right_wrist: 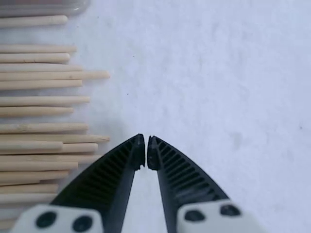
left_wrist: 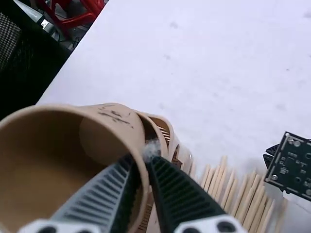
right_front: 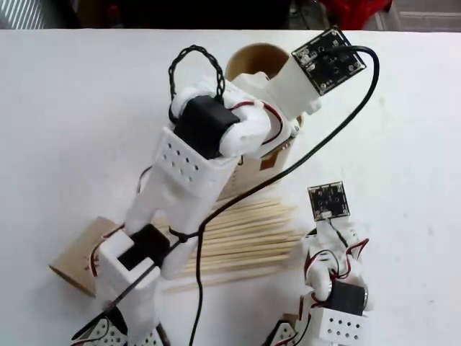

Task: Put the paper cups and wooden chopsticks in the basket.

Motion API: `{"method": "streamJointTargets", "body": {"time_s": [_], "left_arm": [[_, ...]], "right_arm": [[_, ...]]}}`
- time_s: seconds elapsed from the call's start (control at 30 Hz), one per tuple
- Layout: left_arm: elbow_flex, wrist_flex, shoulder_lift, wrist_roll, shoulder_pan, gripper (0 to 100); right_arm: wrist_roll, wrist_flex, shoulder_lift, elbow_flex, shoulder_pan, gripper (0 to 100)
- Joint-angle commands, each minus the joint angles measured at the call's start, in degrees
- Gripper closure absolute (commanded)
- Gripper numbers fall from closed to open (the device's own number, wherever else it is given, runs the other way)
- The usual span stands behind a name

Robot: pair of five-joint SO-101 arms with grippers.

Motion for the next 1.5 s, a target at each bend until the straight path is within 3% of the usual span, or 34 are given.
{"method": "streamJointTargets", "body": {"time_s": [0.0, 0.53, 0.73, 0.87, 1.13, 1.3, 1.47], "left_arm": [[-0.09, 0.18, -2.68, -0.44, -0.57, 97], [13.36, -0.26, -9.45, -0.79, -1.01, 97], [12.75, -3.6, -9.98, -0.88, -1.01, 80], [5.36, -3.52, -9.89, -0.35, -1.89, 77], [0.0, -3.87, -8.92, 1.32, -9.8, 77], [5.8, -5.63, -2.42, 2.81, -15.08, 77], [8.09, -6.51, 6.37, 2.81, -15.87, 77]], "right_arm": [[-0.18, -1.19, -0.66, 0.18, -0.31, 97.4], [-0.18, -1.1, -0.66, 0.18, -0.31, 97.4], [-0.18, -1.1, -0.66, 0.18, -0.31, 97.4], [-0.18, -1.1, -0.66, 0.26, -0.31, 97.4], [-0.18, -1.1, -0.66, 0.26, -0.31, 97.4], [-0.18, -1.1, -0.66, 0.26, -0.31, 97.4], [-0.18, -1.1, -0.66, 0.26, -0.31, 97.4]]}}
